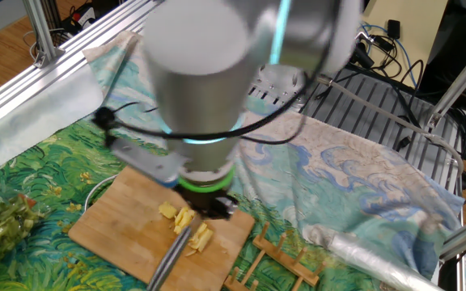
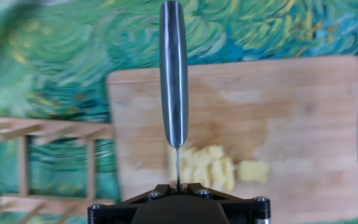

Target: Chop the potatoes

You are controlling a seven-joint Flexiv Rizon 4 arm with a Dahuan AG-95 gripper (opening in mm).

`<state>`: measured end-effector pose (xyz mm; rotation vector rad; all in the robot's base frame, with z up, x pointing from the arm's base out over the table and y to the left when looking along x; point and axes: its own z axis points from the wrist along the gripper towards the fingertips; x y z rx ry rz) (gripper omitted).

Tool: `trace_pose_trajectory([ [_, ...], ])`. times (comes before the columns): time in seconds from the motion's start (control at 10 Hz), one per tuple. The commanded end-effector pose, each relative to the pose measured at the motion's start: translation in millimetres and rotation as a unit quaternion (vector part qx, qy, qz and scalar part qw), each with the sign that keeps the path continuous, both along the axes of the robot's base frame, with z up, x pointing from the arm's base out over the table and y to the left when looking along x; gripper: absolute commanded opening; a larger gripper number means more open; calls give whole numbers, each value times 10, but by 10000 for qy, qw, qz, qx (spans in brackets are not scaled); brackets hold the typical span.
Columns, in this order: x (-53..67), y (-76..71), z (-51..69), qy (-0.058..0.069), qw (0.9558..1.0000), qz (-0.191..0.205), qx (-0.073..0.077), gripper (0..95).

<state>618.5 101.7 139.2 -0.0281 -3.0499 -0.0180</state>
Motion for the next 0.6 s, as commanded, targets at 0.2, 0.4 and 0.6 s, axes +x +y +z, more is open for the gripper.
trace_pose_trajectory([
  [0.2, -75, 391, 74, -48, 9998, -186, -17, 0],
  [0.4, -82, 615, 66, -59, 9996, -262, -15, 0],
  [0.6, -87, 780, 40, -111, 9995, -281, -18, 0],
])
